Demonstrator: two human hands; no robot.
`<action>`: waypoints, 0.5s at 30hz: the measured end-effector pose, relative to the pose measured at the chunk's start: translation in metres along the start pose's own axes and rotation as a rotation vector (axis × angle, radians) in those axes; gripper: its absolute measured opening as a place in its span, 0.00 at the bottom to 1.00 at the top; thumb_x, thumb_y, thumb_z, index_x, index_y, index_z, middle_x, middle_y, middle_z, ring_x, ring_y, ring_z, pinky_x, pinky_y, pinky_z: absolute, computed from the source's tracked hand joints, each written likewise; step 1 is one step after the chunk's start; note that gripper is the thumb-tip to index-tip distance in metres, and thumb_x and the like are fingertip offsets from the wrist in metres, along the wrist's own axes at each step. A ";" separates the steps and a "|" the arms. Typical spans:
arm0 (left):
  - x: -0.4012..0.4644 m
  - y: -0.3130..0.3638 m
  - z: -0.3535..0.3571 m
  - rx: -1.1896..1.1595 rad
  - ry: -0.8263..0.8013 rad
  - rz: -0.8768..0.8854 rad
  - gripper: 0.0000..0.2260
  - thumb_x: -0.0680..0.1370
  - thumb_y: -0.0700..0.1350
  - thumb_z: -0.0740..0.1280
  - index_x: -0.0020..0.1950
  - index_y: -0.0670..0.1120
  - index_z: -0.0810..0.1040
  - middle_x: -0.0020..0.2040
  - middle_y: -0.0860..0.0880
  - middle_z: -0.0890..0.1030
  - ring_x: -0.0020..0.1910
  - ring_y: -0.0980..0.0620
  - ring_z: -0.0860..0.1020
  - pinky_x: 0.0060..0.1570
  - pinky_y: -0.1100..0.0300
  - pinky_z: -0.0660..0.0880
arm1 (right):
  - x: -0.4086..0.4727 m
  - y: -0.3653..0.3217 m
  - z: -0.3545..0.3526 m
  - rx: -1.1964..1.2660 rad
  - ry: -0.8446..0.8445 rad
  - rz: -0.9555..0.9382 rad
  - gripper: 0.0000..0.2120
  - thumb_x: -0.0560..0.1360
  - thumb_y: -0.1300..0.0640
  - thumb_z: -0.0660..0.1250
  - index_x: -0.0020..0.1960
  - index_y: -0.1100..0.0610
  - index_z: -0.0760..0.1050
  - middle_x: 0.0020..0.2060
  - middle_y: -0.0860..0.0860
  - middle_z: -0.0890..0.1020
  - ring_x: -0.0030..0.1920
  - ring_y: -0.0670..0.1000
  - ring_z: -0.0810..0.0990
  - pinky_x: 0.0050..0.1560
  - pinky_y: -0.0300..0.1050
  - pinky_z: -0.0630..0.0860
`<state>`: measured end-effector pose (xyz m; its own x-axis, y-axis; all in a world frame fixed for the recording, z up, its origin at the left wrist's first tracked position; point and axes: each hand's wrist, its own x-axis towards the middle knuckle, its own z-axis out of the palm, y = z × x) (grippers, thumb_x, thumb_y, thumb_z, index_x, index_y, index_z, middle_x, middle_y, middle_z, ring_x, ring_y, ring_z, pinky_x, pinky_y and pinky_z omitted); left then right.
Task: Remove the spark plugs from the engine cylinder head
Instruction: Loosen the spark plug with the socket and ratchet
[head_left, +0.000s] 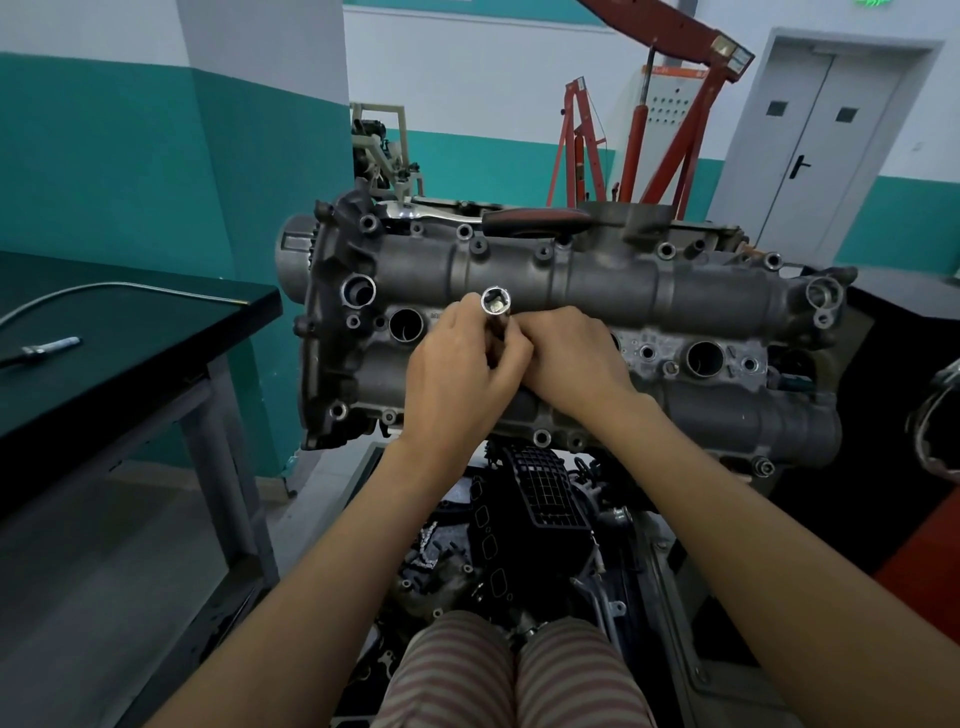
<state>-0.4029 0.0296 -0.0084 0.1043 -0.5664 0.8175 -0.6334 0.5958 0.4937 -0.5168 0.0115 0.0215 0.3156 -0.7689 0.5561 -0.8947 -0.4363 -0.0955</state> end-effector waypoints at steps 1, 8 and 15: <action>0.000 0.000 0.000 0.002 0.004 0.004 0.09 0.76 0.43 0.64 0.37 0.43 0.68 0.31 0.52 0.69 0.30 0.55 0.66 0.32 0.71 0.64 | 0.000 0.000 0.000 -0.001 -0.002 -0.002 0.11 0.74 0.52 0.59 0.34 0.50 0.66 0.31 0.53 0.76 0.31 0.53 0.68 0.26 0.40 0.55; 0.002 -0.001 -0.002 -0.017 0.020 0.060 0.16 0.77 0.45 0.67 0.32 0.47 0.64 0.26 0.59 0.61 0.26 0.59 0.63 0.30 0.65 0.57 | 0.000 0.001 0.003 0.026 0.004 -0.033 0.07 0.72 0.50 0.62 0.44 0.53 0.73 0.37 0.54 0.81 0.39 0.58 0.78 0.30 0.43 0.59; 0.000 -0.003 -0.002 -0.066 0.004 0.022 0.12 0.76 0.44 0.66 0.35 0.40 0.70 0.28 0.50 0.69 0.31 0.51 0.68 0.31 0.67 0.63 | 0.002 0.003 0.004 0.040 -0.008 -0.021 0.08 0.73 0.51 0.61 0.44 0.55 0.68 0.33 0.49 0.76 0.36 0.56 0.74 0.28 0.43 0.59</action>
<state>-0.3996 0.0289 -0.0093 0.0941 -0.5507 0.8294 -0.5838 0.6443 0.4940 -0.5179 0.0065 0.0189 0.3367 -0.7629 0.5520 -0.8747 -0.4704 -0.1165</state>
